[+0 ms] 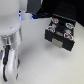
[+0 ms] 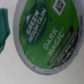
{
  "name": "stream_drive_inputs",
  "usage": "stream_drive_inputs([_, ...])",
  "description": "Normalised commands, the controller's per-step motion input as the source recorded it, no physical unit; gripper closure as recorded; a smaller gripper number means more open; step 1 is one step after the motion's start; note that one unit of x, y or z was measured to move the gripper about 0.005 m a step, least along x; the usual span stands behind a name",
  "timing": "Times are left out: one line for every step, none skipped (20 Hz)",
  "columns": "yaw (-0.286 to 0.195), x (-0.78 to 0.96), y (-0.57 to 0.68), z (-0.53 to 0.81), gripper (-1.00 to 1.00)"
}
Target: Open the kcup holder, insert the kcup into the holder, and close the kcup holder
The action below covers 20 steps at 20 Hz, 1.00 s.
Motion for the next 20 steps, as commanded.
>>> stream_drive_inputs([-0.032, 0.02, 0.0, -0.01, 1.0])
stream_drive_inputs([-0.03, 0.02, 0.01, 0.0, 1.0])
stream_drive_inputs([-0.037, 0.03, 0.0, 0.0, 1.0])
stream_drive_inputs([-0.031, 0.03, 0.01, 0.01, 1.0])
stream_drive_inputs([-0.029, 0.03, 0.01, 0.01, 1.0])
stream_drive_inputs([-0.029, 0.03, 0.0, 0.01, 1.0])
stream_drive_inputs([-0.027, 0.03, 0.0, 0.01, 1.0])
stream_drive_inputs([-0.029, 0.02, -0.01, 0.01, 1.0])
stream_drive_inputs([-0.031, 0.02, 0.0, 0.0, 1.0])
stream_drive_inputs([-0.032, 0.03, 0.0, 0.0, 1.0])
stream_drive_inputs([-0.036, 0.04, 0.02, 0.02, 1.0])
stream_drive_inputs([-0.032, 0.03, 0.01, 0.01, 1.0])
stream_drive_inputs([-0.027, 0.03, 0.01, 0.01, 1.0])
stream_drive_inputs([0.0, -0.01, 0.0, 0.0, 1.0])
stream_drive_inputs([-0.029, 0.02, 0.01, 0.02, 1.0])
stream_drive_inputs([0.0, 0.0, 0.0, 0.0, 1.0])
stream_drive_inputs([-0.034, 0.03, 0.02, 0.12, 1.0])
stream_drive_inputs([-0.039, 0.03, 0.06, 0.26, 1.0])
stream_drive_inputs([-0.051, 0.05, 0.08, 0.34, 1.0])
stream_drive_inputs([-0.033, 0.04, 0.17, 0.51, 1.0])
